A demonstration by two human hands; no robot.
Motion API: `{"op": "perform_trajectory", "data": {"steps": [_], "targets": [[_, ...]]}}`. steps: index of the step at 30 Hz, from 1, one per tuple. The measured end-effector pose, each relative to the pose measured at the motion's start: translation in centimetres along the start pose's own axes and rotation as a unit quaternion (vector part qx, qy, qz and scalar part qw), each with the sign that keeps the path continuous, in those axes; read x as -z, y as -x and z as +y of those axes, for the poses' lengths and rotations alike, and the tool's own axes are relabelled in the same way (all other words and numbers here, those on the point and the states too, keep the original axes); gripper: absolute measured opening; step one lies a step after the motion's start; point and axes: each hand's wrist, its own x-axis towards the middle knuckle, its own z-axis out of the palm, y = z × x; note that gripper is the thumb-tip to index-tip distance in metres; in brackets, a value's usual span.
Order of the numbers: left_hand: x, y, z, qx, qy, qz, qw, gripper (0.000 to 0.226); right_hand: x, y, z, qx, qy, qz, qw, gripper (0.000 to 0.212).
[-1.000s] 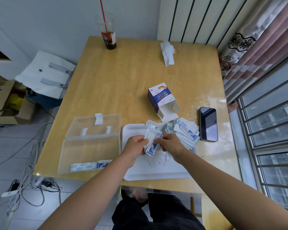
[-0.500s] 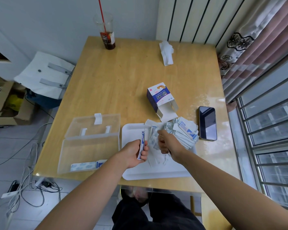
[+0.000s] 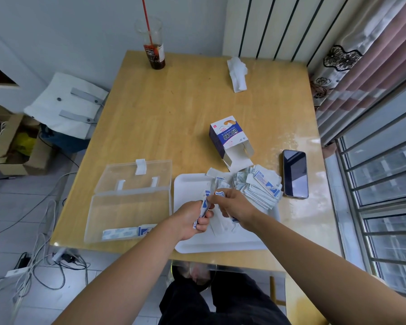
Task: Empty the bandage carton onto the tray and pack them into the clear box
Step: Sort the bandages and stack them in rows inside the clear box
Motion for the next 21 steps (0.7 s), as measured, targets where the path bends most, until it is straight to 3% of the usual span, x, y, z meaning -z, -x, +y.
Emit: {"op": "perform_trajectory", "data": {"steps": [2, 5, 8, 11, 13, 16, 21], "targets": [[0.2, 0.1, 0.1, 0.002, 0.014, 0.0, 1.0, 0.023, 0.0, -0.2, 0.1, -0.009, 0.003, 0.017, 1.0, 0.024], [0.5, 0.4, 0.3, 0.016, 0.052, -0.012, 0.998, 0.046, 0.1, -0.4, 0.2, -0.031, -0.016, 0.061, 0.998, 0.027], [0.9, 0.7, 0.0, 0.037, 0.068, 0.015, 0.997, 0.063, 0.1, -0.6, 0.0, -0.046, -0.002, 0.083, 0.996, 0.014], [1.2, 0.4, -0.5, 0.022, 0.053, 0.069, 0.996, 0.035, -0.4, -1.1, 0.0, -0.069, 0.085, 0.098, 0.989, 0.025], [1.6, 0.1, -0.8, -0.001, 0.036, 0.109, 0.993, 0.018, -0.5, -1.0, -0.1, -0.094, 0.121, 0.155, 0.976, 0.03], [1.9, 0.0, -1.0, -0.014, 0.021, 0.117, 0.993, 0.019, 0.0, -0.7, -0.3, -0.112, 0.108, 0.217, 0.964, 0.045], [0.6, 0.1, -0.8, 0.003, 0.031, 0.057, 0.998, 0.028, 0.3, 0.2, -0.4, -0.075, 0.0, 0.224, 0.972, 0.038]]}}
